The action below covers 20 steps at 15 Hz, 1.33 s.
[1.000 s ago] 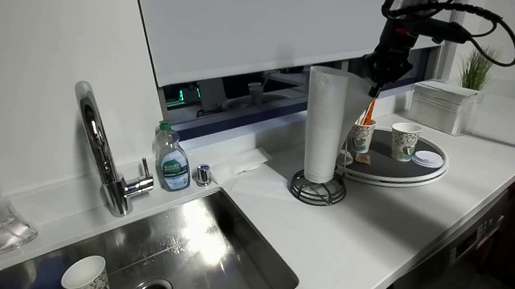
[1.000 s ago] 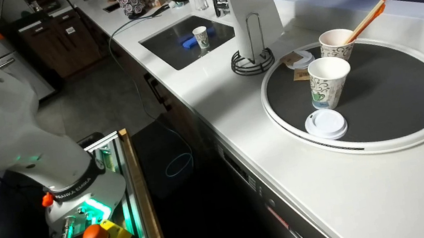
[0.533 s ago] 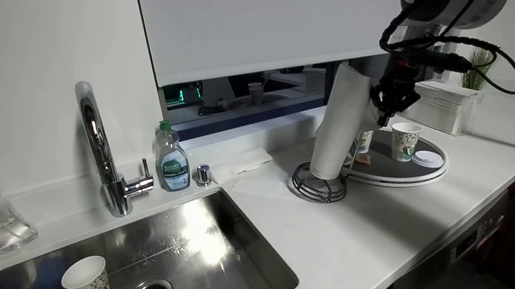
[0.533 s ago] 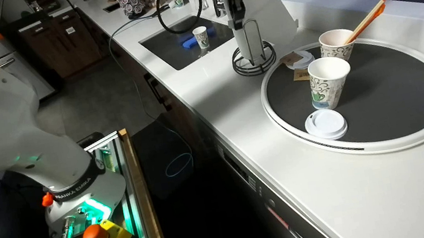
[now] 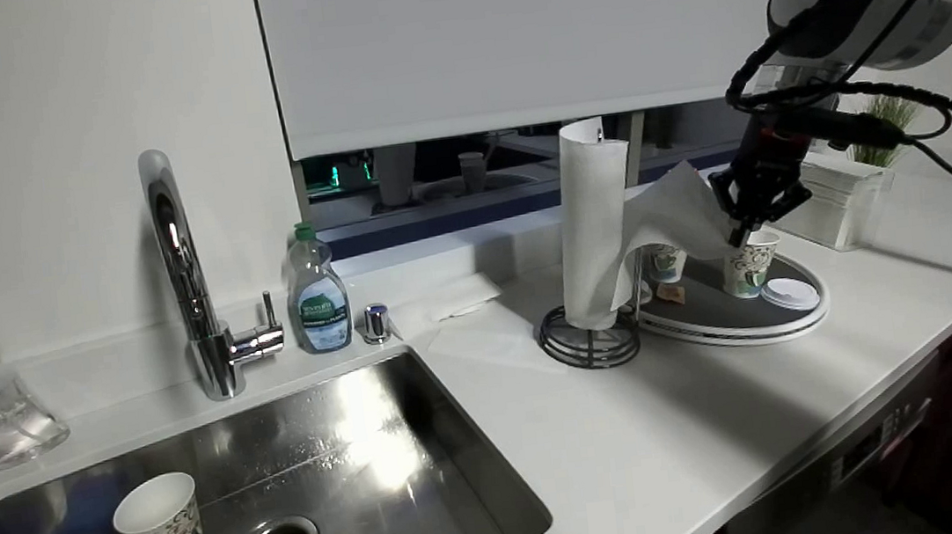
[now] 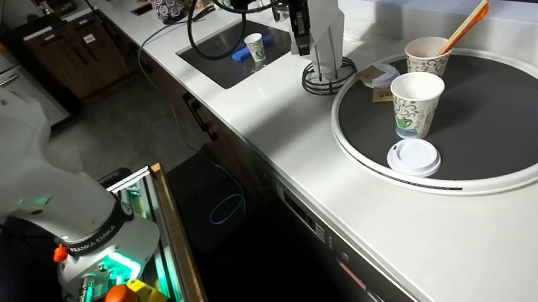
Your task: Tear one paper towel from the roll and use it to wipe the countertop.
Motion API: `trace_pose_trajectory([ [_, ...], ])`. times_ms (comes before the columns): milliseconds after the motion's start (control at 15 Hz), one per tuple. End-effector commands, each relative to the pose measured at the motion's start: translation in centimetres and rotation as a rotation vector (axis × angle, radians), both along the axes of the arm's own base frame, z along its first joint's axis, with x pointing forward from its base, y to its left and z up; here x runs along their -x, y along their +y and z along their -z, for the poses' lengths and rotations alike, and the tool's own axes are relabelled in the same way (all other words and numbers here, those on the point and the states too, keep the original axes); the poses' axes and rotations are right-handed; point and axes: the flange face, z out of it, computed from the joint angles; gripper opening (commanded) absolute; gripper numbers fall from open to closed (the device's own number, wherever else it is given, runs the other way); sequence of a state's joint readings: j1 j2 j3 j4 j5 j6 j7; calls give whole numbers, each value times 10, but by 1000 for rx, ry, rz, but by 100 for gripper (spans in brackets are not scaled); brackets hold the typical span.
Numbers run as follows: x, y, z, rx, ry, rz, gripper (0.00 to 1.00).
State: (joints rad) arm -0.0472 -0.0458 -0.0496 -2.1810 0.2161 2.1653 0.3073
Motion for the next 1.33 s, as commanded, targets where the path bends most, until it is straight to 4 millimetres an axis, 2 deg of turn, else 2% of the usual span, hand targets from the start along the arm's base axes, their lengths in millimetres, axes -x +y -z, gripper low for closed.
trace_pose_trajectory([
  [0,20,-11,17,6,89,66,0],
  [333,67,-42,80,-6,271,222,0],
  [400,82,-48,89,-6,300,257,0],
  [667,136,-83,108,49,410,395,0],
  [800,158,-102,105,78,430,470,0],
  [867,161,-111,87,49,373,513,0],
  [933,165,-118,53,59,289,528,0],
  [1067,166,-134,12,127,201,531,0],
  [1267,172,-146,-71,206,19,529,0],
])
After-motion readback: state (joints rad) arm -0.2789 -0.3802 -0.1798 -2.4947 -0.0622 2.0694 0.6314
